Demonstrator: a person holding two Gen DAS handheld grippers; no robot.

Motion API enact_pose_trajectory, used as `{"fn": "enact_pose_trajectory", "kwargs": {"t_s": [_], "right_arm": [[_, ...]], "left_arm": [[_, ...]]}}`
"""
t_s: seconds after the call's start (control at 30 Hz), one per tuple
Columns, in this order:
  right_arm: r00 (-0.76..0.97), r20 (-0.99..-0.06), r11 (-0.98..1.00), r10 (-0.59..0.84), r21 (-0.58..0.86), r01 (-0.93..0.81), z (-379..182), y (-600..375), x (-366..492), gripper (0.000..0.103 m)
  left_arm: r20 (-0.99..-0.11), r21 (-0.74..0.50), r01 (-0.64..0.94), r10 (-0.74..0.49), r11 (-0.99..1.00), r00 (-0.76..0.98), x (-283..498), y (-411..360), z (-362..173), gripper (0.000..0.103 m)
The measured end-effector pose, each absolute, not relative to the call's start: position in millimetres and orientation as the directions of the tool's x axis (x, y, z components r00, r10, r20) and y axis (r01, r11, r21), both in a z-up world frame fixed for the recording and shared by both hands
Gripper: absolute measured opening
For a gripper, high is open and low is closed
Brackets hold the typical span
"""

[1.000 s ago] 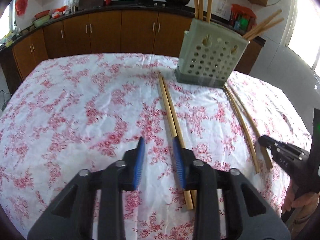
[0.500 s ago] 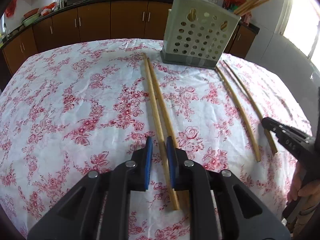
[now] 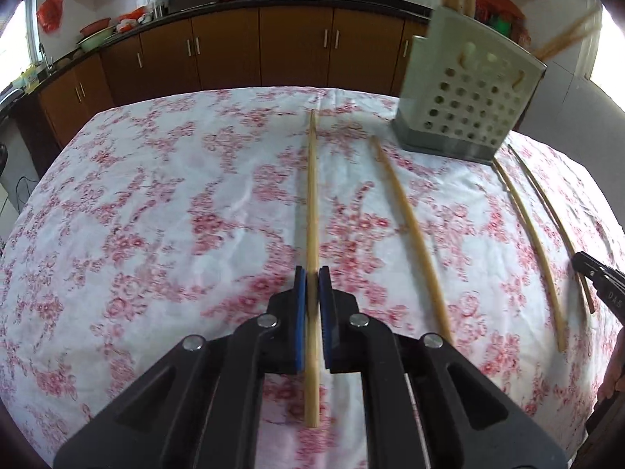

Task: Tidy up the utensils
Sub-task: 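Hold both pinched chopsticks against the tablecloth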

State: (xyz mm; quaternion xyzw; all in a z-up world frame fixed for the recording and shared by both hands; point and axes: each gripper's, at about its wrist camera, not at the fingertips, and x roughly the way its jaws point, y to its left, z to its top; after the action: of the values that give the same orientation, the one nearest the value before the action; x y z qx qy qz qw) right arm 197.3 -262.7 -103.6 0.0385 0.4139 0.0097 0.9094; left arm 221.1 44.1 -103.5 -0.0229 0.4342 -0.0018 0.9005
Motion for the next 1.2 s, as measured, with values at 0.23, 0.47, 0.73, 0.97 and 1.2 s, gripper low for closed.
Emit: {"fn": "enact_pose_trajectory", "kwargs": {"t_s": [0.23,0.47,0.73,0.97,1.2], "right_arm": [[0.660,-0.748,0.994,0.074,0.111,0.014,-104.7,-267.5,198.1,0.009],[0.660,-0.749,0.995,0.064,0.098,0.015,-104.9,-264.5,197.9,0.009],[0.660,-0.749,0.995,0.064,0.099,0.015,-104.7,-261.4,198.0,0.009],[0.660,-0.749,0.995,0.064,0.098,0.015,-104.6,-261.5,198.1,0.009],[0.660,-0.749,0.995,0.063,0.098,0.015,-104.5,-261.4,198.2,0.009]], "left_arm": [[-0.776,-0.051,-0.018,-0.029,0.999,0.630,221.3,48.9,-104.0,0.010],[-0.773,-0.091,-0.019,-0.058,0.996,0.631,221.9,52.3,-106.0,0.010],[-0.774,-0.082,-0.021,-0.050,0.996,0.631,222.2,48.8,-106.5,0.010],[-0.774,-0.083,-0.022,-0.051,0.996,0.631,221.9,48.3,-106.4,0.010],[-0.774,-0.084,-0.021,-0.052,0.996,0.631,221.8,49.2,-106.5,0.010]]}}
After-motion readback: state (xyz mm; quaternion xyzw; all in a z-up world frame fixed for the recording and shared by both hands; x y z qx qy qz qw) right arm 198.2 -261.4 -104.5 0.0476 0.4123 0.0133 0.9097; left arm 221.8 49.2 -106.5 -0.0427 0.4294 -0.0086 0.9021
